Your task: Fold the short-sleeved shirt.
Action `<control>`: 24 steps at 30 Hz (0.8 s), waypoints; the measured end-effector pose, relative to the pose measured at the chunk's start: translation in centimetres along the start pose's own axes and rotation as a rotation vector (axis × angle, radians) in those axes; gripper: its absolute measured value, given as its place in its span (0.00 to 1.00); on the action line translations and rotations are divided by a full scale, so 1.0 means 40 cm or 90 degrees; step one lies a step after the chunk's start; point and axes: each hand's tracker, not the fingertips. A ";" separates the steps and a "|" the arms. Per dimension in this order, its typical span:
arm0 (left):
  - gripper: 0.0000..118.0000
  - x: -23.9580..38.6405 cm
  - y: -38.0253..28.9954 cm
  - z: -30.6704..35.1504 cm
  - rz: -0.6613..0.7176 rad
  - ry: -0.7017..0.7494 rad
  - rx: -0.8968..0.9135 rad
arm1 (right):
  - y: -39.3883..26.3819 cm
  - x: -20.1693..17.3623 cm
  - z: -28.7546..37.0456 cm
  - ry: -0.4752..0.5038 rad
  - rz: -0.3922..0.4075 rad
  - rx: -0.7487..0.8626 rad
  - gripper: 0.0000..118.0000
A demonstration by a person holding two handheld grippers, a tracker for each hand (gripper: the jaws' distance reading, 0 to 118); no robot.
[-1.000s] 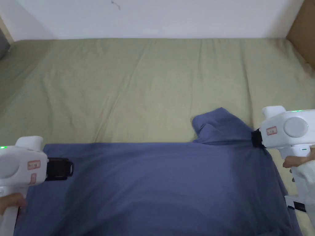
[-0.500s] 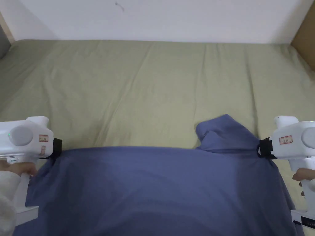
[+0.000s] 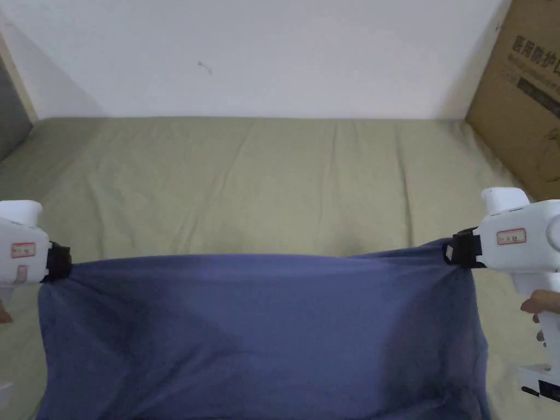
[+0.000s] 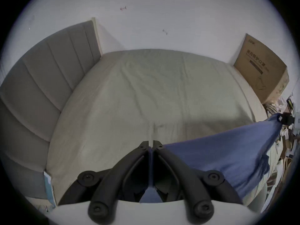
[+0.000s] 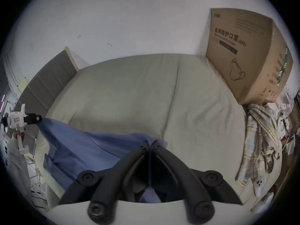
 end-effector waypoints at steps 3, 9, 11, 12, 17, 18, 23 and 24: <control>0.02 -0.014 -0.090 0.098 0.008 -0.012 0.005 | -0.098 -0.011 0.088 0.004 0.007 -0.006 0.02; 0.02 -0.036 -0.348 0.187 0.027 -0.011 -0.053 | -0.354 -0.019 0.148 0.011 -0.006 -0.086 0.02; 0.02 -0.034 -0.420 0.177 0.014 -0.008 -0.098 | -0.435 -0.024 0.128 0.004 0.002 -0.126 0.02; 0.02 -0.031 -0.449 0.170 0.013 -0.004 -0.113 | -0.467 -0.025 0.114 -0.003 0.003 -0.142 0.02; 0.02 -0.035 -0.532 0.122 0.000 0.011 -0.138 | -0.564 -0.009 0.040 -0.016 -0.018 -0.168 0.02; 0.04 -0.034 -0.534 0.121 0.001 0.014 -0.136 | -0.567 -0.007 0.037 -0.018 -0.028 -0.168 0.05; 0.84 -0.041 -0.518 0.123 -0.012 0.055 -0.144 | -0.549 -0.026 0.075 -0.041 -0.029 -0.146 0.58; 0.84 -0.043 -0.511 0.138 -0.008 0.046 -0.133 | -0.540 -0.033 0.086 -0.053 -0.014 -0.130 0.58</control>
